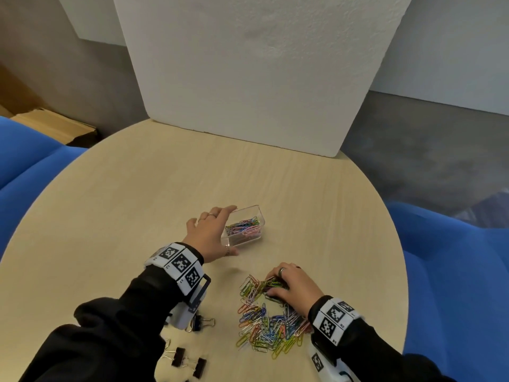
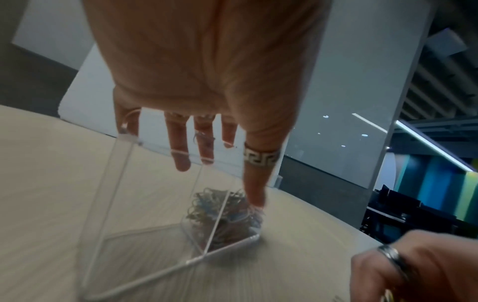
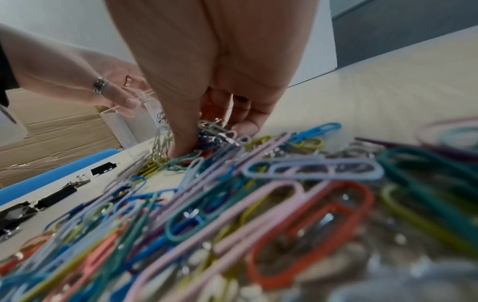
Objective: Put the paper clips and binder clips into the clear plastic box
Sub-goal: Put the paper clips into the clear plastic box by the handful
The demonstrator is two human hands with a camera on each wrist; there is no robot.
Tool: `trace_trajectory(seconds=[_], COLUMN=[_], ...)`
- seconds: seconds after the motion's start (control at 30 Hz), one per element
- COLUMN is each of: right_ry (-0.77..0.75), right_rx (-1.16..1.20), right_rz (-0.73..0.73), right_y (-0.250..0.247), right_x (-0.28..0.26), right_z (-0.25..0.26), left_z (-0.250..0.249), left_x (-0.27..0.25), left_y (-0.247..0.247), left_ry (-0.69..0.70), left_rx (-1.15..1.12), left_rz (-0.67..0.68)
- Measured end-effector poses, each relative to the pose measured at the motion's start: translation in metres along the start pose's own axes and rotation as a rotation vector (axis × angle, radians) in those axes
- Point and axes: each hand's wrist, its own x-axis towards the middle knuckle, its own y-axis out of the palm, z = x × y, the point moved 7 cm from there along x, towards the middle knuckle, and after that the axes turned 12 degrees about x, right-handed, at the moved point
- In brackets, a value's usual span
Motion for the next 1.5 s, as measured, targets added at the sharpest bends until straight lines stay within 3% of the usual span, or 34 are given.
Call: trace_trajectory(seconds=[0.33,0.63,0.93,1.03,1.13,1.3,1.4,1.5], right_ry=[0.007,-0.217,-0.32,-0.383,-0.5,-0.412,-0.401,-0.455], right_rx=[0.108,0.196,-0.251,-0.215,-0.35,-0.652,-0.585,-0.552], right_rz=[-0.107,-0.289,-0.13,-0.19,-0.287,-0.115,-0.083,-0.178], right_y=[-0.022,-0.071,-0.034,-0.039,-0.045,-0.023,-0.018,-0.024], right_x=[0.004,0.023,0.053,0.045,0.037,0.042,0.046,0.045], right_z=[0.012,0.087,0.105,0.104,0.109,0.093,0.089,0.098], left_z=[0.005,0.002,0.002,0.003,0.003,0.003,0.003,0.003], left_x=[-0.012,-0.021,-0.02,-0.02,-0.02,-0.019,-0.019,-0.018], left_y=[0.007,0.011,0.013,0.013,0.014,0.014,0.015,0.015], left_ry=[0.049,0.073,0.083,0.088,0.09,0.08,0.075,0.077], left_rx=[-0.114,-0.119,-0.123,-0.122,-0.119,-0.103,-0.1,-0.111], left_rz=[-0.03,-0.033,-0.016,-0.018,-0.019,-0.021,-0.021,-0.023])
